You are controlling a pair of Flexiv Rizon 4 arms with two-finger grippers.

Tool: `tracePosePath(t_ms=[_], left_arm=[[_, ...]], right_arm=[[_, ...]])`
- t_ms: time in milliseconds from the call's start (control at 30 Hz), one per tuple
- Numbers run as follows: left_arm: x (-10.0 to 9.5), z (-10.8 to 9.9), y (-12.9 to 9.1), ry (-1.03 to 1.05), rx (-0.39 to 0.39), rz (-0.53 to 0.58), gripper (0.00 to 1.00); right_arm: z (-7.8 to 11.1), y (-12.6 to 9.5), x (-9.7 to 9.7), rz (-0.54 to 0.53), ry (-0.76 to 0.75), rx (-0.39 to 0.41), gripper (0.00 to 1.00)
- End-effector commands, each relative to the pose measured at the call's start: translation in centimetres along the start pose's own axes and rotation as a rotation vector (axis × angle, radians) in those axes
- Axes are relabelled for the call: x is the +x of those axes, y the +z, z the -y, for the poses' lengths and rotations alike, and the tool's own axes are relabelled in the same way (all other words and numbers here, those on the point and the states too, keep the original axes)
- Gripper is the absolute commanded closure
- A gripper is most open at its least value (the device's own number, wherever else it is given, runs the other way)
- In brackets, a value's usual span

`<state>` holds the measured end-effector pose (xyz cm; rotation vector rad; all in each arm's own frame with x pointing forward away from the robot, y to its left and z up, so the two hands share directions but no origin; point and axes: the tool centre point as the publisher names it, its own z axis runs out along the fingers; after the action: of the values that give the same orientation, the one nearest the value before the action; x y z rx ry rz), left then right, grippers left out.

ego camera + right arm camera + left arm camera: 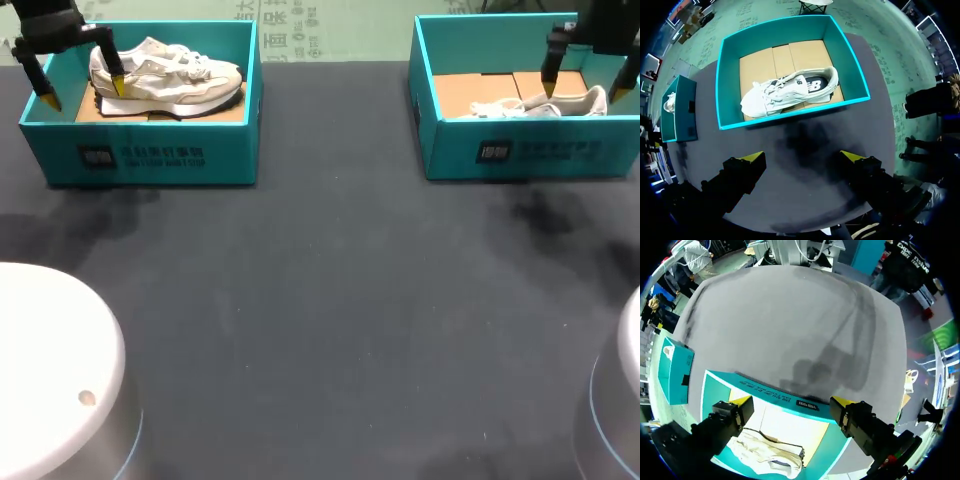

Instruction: Take the shoe out of the shoebox, open the shoe tongue, remove and reinsert the insole, then place the shoe into the shoebox

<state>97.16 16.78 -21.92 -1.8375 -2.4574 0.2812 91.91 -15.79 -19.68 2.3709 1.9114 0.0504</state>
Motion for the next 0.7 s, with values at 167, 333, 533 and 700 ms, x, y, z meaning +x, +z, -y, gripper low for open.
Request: tracePosePath(t_ms=[167,333,533,700], left_arm=[[-0.2,-0.1,-0.1,-0.002,0.002,-0.019,0.0],[-0.1,-3.1,0.1,0.005,-0.085,-0.043,0.0],[0.6,-8.4,-1.3,0.041,-0.133,-0.078,0.0],[0.6,-10.3,-2.1,0.079,-0.129,-0.074,0.0]], right_arm=[[0.0,0.0,0.0,0.0,0.0,-0.001,0.0],[0.0,0.0,0.0,0.0,0.0,-0.001,0.0],[0.0,0.0,0.0,0.0,0.0,-0.001,0.0],[0.0,0.0,0.0,0.0,0.0,-0.001,0.0]])
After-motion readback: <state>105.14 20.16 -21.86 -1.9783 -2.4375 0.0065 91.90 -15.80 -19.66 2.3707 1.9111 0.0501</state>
